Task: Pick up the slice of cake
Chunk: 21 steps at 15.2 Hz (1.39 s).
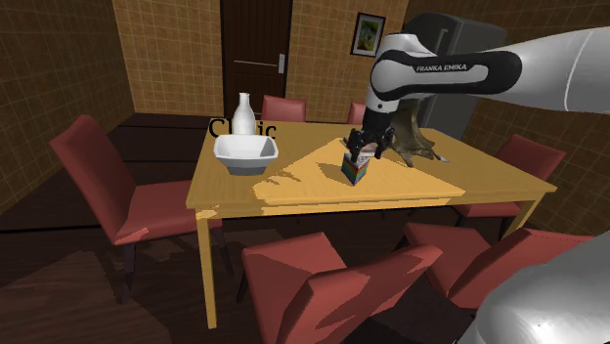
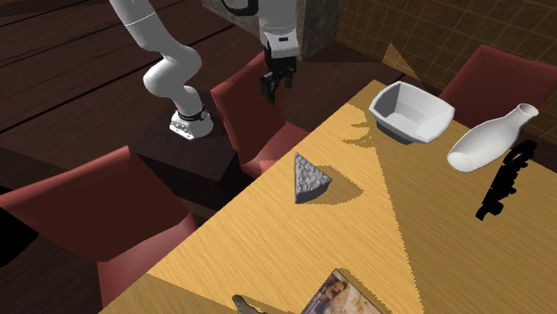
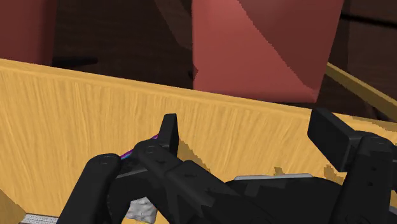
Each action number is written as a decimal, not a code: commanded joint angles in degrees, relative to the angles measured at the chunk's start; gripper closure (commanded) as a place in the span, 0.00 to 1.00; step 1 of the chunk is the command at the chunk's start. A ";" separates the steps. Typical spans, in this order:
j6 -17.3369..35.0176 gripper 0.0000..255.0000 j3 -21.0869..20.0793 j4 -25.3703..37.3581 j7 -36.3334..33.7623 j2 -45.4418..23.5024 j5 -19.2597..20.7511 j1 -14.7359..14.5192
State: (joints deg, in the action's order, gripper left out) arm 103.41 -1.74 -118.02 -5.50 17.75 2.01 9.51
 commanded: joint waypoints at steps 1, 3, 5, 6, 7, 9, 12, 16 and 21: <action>1.28 0.00 0.61 2.66 -1.71 -4.12 0.08 0.98; 2.17 0.00 1.29 5.43 -3.31 -7.96 0.05 1.86; 2.86 0.00 2.02 8.36 -4.82 -11.78 -0.07 2.70; 3.14 0.00 2.41 9.89 -5.55 -13.67 -0.17 3.12; 3.37 0.00 2.81 11.45 -6.26 -15.56 -0.30 3.53; 3.70 0.00 3.64 14.70 -7.63 -19.33 -0.64 4.36; 3.87 0.00 4.91 19.87 -9.54 -24.96 -1.37 5.66; 3.57 0.00 6.38 26.40 -11.62 -31.57 -2.55 7.33; 7.26 0.00 6.35 23.17 -11.62 -32.02 -2.59 7.32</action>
State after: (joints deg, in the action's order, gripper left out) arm 110.10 4.60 -94.66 -17.15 -13.92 -0.54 16.79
